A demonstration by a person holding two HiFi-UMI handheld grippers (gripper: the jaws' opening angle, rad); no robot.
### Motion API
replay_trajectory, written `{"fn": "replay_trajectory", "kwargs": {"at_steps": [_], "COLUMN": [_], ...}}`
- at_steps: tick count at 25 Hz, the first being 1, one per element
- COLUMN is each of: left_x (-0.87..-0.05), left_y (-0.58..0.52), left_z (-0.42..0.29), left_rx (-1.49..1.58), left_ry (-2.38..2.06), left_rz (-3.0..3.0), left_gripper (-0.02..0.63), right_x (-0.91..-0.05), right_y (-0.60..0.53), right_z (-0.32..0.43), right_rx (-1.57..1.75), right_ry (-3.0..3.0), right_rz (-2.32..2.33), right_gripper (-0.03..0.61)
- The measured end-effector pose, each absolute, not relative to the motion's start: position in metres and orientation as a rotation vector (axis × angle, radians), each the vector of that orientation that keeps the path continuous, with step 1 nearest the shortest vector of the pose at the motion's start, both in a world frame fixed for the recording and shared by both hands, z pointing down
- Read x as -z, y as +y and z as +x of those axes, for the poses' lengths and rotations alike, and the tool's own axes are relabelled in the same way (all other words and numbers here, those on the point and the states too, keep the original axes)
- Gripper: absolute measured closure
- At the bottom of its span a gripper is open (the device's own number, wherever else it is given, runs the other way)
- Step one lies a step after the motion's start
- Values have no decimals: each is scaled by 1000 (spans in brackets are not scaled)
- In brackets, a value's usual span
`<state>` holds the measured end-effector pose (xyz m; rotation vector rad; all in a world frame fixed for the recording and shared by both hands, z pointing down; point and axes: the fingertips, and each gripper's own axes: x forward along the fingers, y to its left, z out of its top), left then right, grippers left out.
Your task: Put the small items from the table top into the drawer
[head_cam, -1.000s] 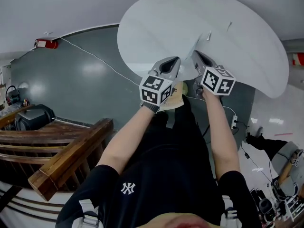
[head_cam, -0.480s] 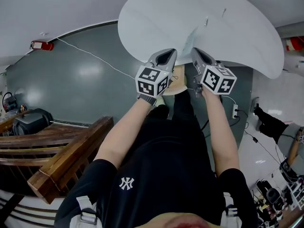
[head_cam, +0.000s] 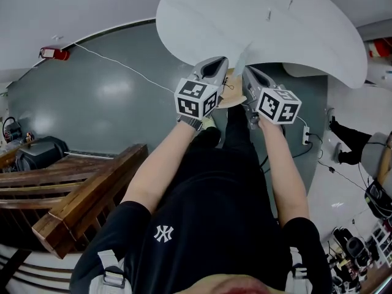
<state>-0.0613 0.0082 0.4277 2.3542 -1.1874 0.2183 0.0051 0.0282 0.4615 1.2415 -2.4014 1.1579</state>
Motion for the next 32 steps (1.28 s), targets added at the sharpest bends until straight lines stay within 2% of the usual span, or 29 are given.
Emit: {"fn": "replay_trajectory", "kwargs": {"at_steps": [13,32], "left_x": [-440,-478], "left_y": [39,54], "left_z": [-69,-92], "left_rx": [-233,-312], "left_ry": [-1183,-1225], "left_rz": [2337,2251], "left_gripper": [613,613], "right_x": [-503,-582], "right_y": [94,101], "right_z": [-26,-43], "right_rx": [-1238,-1336], "right_ry": [-2329,-2192], "right_rz": [1133,1066], "right_gripper": [554,552]}}
